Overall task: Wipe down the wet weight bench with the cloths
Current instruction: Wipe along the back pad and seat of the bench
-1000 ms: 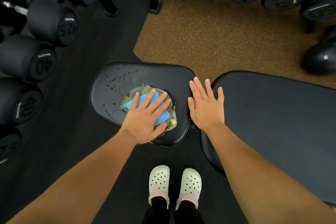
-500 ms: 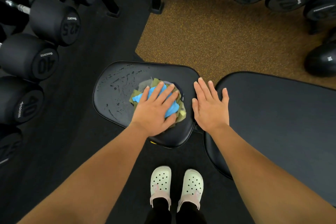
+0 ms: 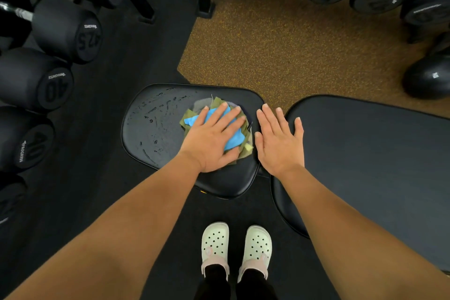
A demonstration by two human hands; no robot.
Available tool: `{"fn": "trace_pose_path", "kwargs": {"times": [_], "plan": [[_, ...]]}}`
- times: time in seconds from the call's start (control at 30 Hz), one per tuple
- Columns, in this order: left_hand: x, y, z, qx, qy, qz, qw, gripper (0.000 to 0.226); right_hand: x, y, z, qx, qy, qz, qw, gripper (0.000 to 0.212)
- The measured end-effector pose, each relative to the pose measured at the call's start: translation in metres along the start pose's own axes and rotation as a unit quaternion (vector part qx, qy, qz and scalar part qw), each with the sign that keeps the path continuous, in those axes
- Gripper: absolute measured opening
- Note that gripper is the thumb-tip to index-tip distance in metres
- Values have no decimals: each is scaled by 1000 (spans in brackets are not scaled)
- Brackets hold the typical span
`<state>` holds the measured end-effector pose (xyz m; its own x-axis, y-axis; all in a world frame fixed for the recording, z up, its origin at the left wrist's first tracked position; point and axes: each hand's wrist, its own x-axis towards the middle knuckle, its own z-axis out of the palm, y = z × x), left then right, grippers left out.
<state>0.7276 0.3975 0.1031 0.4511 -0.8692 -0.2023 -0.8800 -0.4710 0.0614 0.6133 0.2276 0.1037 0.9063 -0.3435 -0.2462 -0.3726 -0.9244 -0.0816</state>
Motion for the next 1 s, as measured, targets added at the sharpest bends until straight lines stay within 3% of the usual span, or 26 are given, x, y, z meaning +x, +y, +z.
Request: {"fn": "trace_pose_path", "kwargs": {"times": [0.13, 0.2, 0.37, 0.43, 0.5, 0.6, 0.67, 0.73, 0.87, 0.93, 1.0], "plan": [[27, 17, -6, -46, 15, -159, 986, 72, -1, -1, 2, 2, 8, 0, 1000, 59], [28, 31, -7, -45, 16, -185, 982, 71, -1, -1, 1, 8, 8, 1, 1000, 60], [-12, 21, 1, -23, 25, 15, 999, 67, 0, -1, 0, 13, 11, -2, 1000, 60], [-8, 2, 2, -12, 13, 50, 999, 69, 0, -1, 0, 17, 13, -2, 1000, 59], [10, -10, -1, -19, 5, 15, 1000, 72, 0, 0, 2, 19, 12, 0, 1000, 59], [41, -6, -7, -38, 15, -119, 992, 73, 0, -1, 3, 14, 16, -1, 1000, 58], [50, 4, -11, -22, 19, -165, 986, 71, 0, -1, 2, 14, 16, 1, 1000, 58], [44, 8, -11, -11, 20, -122, 992, 70, 0, -2, 2, 16, 14, 1, 1000, 59], [17, -16, -3, 1, 19, 90, 996, 65, 0, -2, 1, 17, 13, 2, 1000, 61], [16, -24, 0, 9, 17, 94, 995, 66, 0, -2, 0, 16, 15, 3, 1000, 60], [28, -18, -4, -17, 29, 1, 999, 67, 0, -3, 1, 18, 13, 6, 1000, 60]]}}
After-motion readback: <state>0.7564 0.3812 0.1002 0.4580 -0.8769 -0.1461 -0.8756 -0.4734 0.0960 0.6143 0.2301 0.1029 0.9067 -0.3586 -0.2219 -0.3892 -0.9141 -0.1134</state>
